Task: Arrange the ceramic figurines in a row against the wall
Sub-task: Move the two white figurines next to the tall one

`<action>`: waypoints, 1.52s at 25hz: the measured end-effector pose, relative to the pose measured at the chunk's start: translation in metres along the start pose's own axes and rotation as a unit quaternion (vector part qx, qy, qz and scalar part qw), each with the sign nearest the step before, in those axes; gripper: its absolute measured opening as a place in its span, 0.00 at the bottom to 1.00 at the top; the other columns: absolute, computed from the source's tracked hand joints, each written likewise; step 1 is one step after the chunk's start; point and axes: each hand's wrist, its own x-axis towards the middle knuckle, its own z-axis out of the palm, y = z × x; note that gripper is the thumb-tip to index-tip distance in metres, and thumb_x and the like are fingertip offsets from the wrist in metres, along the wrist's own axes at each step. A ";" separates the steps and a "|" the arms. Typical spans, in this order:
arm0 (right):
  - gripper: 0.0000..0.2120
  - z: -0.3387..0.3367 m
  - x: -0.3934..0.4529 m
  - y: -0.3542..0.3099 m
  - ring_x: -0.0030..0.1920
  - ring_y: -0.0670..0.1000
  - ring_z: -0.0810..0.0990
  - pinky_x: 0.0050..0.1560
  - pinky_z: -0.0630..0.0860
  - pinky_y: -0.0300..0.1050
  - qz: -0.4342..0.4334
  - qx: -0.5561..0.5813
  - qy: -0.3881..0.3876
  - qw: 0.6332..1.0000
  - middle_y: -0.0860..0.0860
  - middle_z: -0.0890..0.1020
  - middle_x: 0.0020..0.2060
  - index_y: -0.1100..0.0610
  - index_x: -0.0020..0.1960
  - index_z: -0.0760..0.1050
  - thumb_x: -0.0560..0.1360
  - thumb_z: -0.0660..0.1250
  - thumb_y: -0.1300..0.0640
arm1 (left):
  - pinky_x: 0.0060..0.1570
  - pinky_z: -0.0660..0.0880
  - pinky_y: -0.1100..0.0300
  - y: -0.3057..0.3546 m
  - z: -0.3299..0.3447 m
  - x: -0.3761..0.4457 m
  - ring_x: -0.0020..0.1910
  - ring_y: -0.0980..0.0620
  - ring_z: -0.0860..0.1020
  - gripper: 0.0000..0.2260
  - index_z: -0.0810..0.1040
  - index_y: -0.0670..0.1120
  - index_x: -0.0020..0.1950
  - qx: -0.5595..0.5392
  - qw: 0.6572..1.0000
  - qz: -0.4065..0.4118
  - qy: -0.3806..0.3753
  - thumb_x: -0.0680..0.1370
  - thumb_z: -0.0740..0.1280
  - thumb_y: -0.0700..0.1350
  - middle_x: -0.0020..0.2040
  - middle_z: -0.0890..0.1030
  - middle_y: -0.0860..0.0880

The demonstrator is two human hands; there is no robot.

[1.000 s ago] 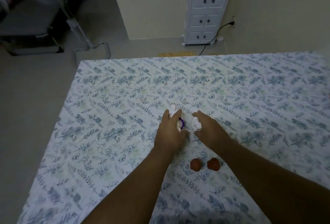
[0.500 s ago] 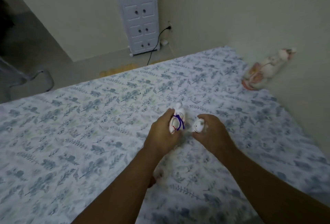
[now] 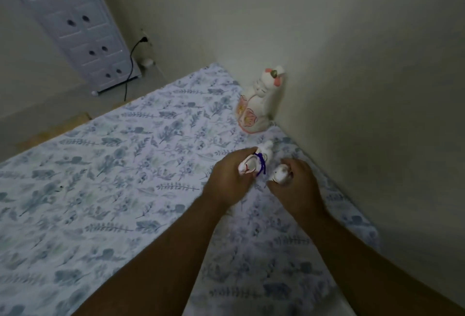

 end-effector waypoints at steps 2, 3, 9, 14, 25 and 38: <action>0.26 -0.001 0.012 0.013 0.58 0.58 0.78 0.56 0.77 0.50 -0.007 -0.005 0.010 1.000 0.59 0.80 0.56 0.62 0.60 0.78 0.64 0.82 0.60 | 0.62 0.64 0.77 0.002 0.010 0.022 0.62 0.54 0.76 0.20 0.78 0.40 0.69 -0.022 1.000 -0.005 -0.017 0.77 0.71 0.35 0.65 0.81 0.44; 0.25 0.000 0.017 0.018 0.57 0.59 0.78 0.56 0.77 0.51 -0.010 -0.007 0.015 1.000 0.59 0.80 0.55 0.62 0.59 0.78 0.64 0.81 0.60 | 0.62 0.66 0.75 0.002 0.014 0.031 0.63 0.52 0.78 0.21 0.78 0.41 0.69 -0.028 0.999 -0.006 -0.020 0.76 0.73 0.36 0.65 0.81 0.44; 0.18 0.009 0.028 0.031 0.47 0.56 0.78 0.48 0.79 0.55 -0.039 0.025 0.039 0.998 0.56 0.80 0.45 0.62 0.49 0.78 0.63 0.80 0.62 | 0.56 0.69 0.77 -0.003 0.030 0.049 0.58 0.58 0.81 0.23 0.80 0.43 0.66 -0.039 0.999 -0.010 0.002 0.72 0.75 0.33 0.59 0.83 0.50; 0.23 0.013 0.021 0.030 0.50 0.56 0.81 0.51 0.81 0.55 -0.014 0.039 0.062 0.997 0.58 0.83 0.49 0.63 0.56 0.79 0.64 0.81 0.62 | 0.50 0.68 0.80 0.003 0.033 0.050 0.50 0.65 0.81 0.21 0.83 0.44 0.60 -0.032 0.998 -0.015 0.045 0.68 0.79 0.35 0.52 0.83 0.54; 0.28 0.011 -0.008 0.031 0.56 0.61 0.78 0.53 0.80 0.60 0.006 0.025 0.035 0.999 0.58 0.81 0.54 0.62 0.60 0.78 0.64 0.82 0.59 | 0.49 0.80 0.54 0.003 0.030 0.052 0.48 0.46 0.84 0.21 0.82 0.43 0.59 0.019 0.995 -0.095 0.012 0.67 0.81 0.41 0.50 0.86 0.45; 0.36 0.015 -0.081 -0.038 0.77 0.55 0.65 0.74 0.65 0.60 -0.152 -0.112 -0.016 0.982 0.54 0.69 0.76 0.55 0.77 0.65 0.75 0.71 0.42 | 0.77 0.55 0.51 0.005 -0.045 -0.102 0.79 0.44 0.59 0.32 0.64 0.43 0.79 0.129 0.979 -0.140 0.068 0.79 0.70 0.52 0.78 0.66 0.44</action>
